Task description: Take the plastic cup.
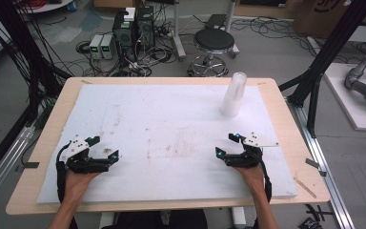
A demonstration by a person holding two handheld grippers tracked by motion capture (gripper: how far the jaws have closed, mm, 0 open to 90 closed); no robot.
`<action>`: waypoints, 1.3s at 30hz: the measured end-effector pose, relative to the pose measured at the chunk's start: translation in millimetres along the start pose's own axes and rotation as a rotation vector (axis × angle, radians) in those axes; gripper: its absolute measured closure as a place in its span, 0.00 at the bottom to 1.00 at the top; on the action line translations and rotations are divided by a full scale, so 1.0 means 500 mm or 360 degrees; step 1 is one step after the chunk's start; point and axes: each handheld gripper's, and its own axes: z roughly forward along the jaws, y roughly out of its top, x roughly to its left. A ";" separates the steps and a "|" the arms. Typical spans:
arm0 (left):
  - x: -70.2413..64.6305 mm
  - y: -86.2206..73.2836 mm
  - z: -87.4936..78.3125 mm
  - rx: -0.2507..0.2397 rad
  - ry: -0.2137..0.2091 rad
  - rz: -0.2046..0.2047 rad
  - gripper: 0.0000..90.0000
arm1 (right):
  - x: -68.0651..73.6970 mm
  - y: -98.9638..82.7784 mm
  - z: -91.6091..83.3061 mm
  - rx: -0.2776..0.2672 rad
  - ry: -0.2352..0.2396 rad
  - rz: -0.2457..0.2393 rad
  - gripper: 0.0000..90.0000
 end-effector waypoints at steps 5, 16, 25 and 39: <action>-0.001 0.000 0.001 0.0000 0.0001 0.0004 0.02 | 0.000 0.000 0.000 0.0003 -0.0002 0.0007 0.18; -0.001 0.000 0.000 -0.0006 -0.0002 0.0027 0.02 | 0.001 0.002 0.004 0.0034 -0.0002 -0.0016 0.18; -0.003 0.000 0.000 -0.0002 -0.0003 0.0027 0.02 | -0.009 0.013 0.000 0.0111 0.0041 0.0022 0.18; 0.000 0.001 0.002 0.0017 -0.0021 0.0025 0.02 | -0.060 0.140 -0.116 0.0080 -0.0060 -0.0068 0.18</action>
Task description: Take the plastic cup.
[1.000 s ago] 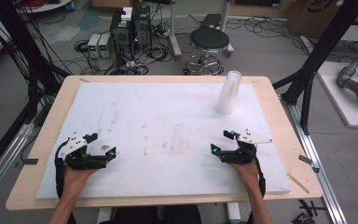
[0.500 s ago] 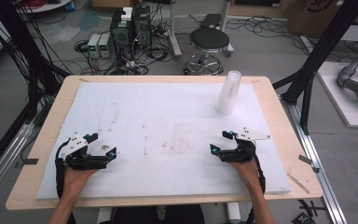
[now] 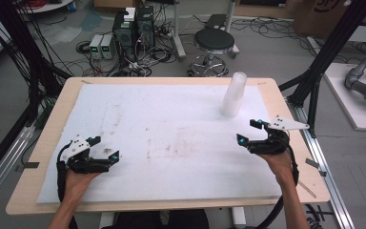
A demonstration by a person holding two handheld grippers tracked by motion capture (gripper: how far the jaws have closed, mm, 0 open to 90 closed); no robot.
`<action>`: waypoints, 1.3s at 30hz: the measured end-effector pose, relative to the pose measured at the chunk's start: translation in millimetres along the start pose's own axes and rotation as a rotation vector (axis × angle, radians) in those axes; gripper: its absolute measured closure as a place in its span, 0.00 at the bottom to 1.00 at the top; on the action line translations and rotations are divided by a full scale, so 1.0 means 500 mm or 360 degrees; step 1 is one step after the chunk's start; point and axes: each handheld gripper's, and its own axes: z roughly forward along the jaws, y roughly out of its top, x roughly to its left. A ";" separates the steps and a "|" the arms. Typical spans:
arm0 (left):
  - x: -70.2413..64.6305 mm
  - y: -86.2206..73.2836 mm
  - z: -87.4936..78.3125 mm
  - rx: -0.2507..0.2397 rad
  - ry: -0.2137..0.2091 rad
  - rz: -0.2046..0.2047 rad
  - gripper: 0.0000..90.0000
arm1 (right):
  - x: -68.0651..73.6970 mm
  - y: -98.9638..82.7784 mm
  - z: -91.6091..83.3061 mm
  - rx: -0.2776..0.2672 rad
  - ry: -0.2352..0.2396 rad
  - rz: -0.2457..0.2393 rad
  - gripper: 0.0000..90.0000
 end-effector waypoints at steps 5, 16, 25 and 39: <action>-0.001 0.000 0.001 0.0007 -0.0005 0.0002 0.02 | -0.015 0.037 -0.015 0.0027 -0.0031 -0.0036 0.18; 0.000 0.001 0.002 0.0012 -0.0020 0.0003 0.02 | -0.081 0.135 -0.009 0.0131 -0.0073 -0.0072 0.15; 0.001 0.001 0.002 0.0013 -0.0028 -0.0007 0.02 | -0.136 0.178 0.011 0.0218 -0.0097 -0.0046 0.14; -0.001 -0.001 -0.001 -0.0014 -0.0016 0.0004 0.02 | -0.217 0.226 0.078 0.0313 -0.0093 -0.0045 0.14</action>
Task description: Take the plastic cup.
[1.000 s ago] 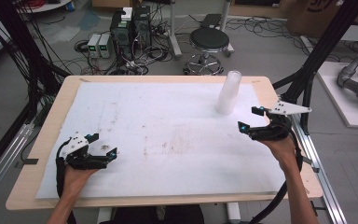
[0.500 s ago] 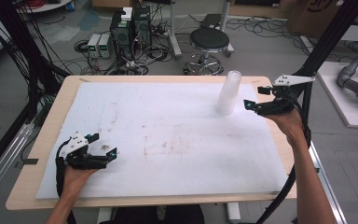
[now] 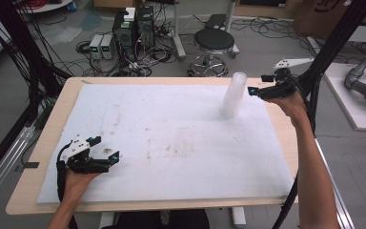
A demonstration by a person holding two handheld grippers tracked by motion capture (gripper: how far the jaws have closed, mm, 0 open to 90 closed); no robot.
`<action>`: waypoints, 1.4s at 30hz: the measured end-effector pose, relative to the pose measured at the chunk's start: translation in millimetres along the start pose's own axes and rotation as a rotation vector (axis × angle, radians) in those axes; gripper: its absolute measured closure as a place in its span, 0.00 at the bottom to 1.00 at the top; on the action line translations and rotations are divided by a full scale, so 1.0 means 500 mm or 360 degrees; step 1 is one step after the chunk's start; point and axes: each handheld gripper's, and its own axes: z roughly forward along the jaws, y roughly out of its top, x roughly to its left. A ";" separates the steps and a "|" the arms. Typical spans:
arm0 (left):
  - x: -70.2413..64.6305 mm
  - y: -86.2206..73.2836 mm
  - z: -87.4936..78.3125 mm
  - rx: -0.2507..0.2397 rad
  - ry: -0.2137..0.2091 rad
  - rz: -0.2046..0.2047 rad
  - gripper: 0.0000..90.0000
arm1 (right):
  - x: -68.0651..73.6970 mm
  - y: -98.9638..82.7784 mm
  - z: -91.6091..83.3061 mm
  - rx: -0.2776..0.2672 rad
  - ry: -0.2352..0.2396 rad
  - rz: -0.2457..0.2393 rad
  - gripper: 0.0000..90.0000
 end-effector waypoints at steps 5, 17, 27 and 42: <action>-0.001 0.000 0.001 0.0011 -0.0004 0.0012 0.02 | -0.007 0.017 0.029 0.0044 0.0018 -0.0040 0.14; -0.001 0.001 0.003 0.0024 -0.0007 0.0008 0.02 | -0.026 0.039 0.087 0.0101 0.0023 -0.0028 0.14; -0.001 0.001 0.003 0.0027 -0.0007 0.0012 0.02 | -0.028 0.034 0.121 0.0167 0.0037 0.0005 0.14; -0.001 0.001 0.004 0.0029 -0.0010 0.0013 0.02 | -0.021 0.027 0.164 0.0261 -0.0038 0.0046 0.15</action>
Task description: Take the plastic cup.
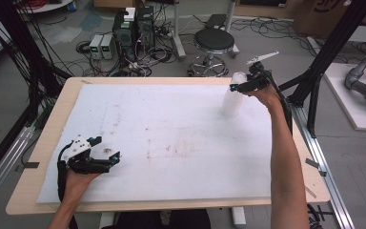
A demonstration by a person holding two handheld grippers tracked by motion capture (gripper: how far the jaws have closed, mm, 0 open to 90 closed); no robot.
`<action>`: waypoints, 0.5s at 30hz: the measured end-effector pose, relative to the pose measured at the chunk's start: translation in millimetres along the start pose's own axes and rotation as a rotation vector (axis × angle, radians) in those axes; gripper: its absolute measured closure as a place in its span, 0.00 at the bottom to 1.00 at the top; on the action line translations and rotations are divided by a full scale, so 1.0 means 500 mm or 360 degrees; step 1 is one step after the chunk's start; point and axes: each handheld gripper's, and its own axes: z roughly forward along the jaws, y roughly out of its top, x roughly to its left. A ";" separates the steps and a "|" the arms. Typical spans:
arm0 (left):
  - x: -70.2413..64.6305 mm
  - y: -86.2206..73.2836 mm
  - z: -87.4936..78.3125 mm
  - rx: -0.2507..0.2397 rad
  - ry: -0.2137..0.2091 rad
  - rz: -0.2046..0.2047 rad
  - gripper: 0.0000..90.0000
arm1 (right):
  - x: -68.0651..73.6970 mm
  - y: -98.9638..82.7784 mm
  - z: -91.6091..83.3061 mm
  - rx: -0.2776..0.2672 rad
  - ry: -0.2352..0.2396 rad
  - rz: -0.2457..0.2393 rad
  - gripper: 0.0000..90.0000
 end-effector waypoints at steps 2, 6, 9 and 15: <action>0.000 0.000 0.000 0.0003 -0.0002 -0.0001 0.02 | 0.001 -0.001 0.004 0.0014 -0.0003 0.0003 0.15; 0.001 0.000 0.000 0.0005 -0.0004 -0.0002 0.02 | 0.003 0.001 0.009 0.0011 -0.0009 0.0002 0.16; 0.001 0.000 0.000 0.0004 -0.0004 -0.0002 0.02 | 0.002 0.000 0.013 0.0013 -0.0013 0.0002 0.16; 0.001 0.000 0.000 0.0006 -0.0003 -0.0004 0.02 | 0.003 -0.001 0.018 0.0025 0.0003 0.0021 0.22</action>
